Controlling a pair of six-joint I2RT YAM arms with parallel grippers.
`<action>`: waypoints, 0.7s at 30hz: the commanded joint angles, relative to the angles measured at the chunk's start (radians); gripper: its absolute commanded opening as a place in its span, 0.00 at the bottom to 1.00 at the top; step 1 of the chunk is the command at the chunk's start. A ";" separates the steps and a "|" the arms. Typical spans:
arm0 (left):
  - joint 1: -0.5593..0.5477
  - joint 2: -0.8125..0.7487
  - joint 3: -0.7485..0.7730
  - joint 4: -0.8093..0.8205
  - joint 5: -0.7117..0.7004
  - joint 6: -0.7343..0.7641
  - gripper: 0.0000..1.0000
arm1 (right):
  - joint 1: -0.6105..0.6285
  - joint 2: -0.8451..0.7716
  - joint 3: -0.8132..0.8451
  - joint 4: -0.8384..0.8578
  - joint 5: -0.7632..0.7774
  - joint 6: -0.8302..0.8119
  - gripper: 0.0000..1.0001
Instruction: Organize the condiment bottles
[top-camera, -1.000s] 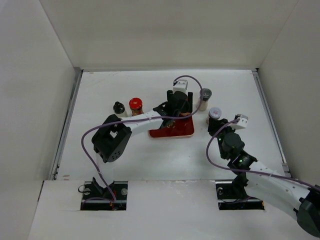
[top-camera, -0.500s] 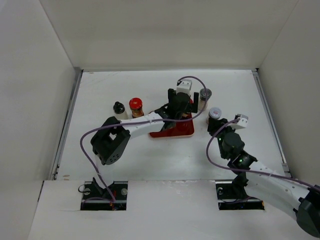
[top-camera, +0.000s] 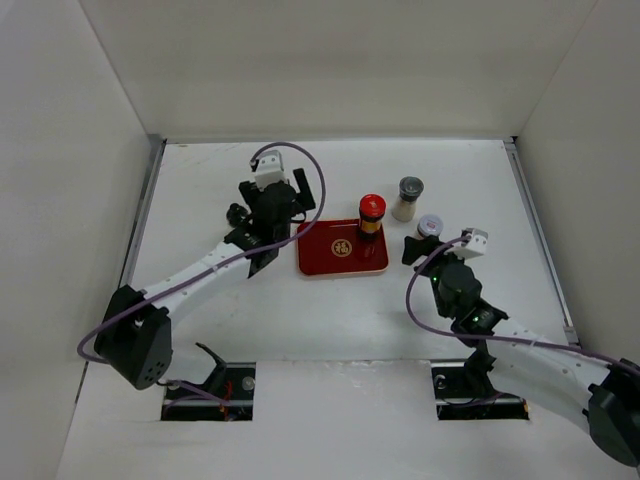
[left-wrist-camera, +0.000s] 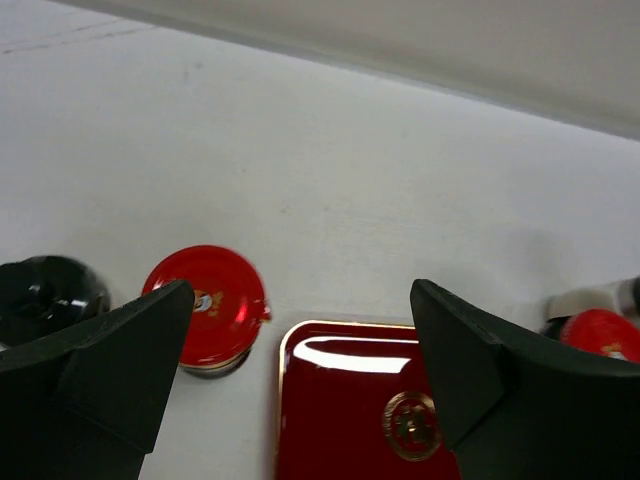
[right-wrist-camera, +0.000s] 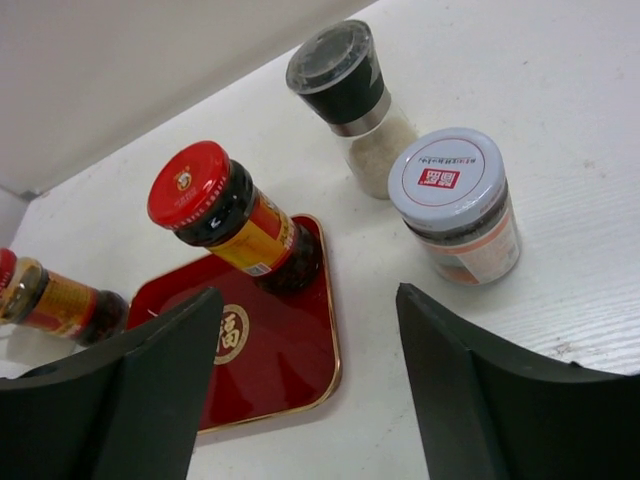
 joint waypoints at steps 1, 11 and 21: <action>0.019 -0.022 -0.045 -0.074 -0.021 -0.030 0.91 | 0.002 0.014 0.020 0.062 -0.024 -0.011 0.80; 0.100 0.100 -0.036 -0.048 0.016 -0.024 0.90 | 0.008 0.044 0.020 0.080 -0.045 -0.009 0.85; 0.111 0.136 -0.020 0.049 0.014 0.000 0.56 | 0.014 0.054 0.029 0.083 -0.052 -0.022 0.85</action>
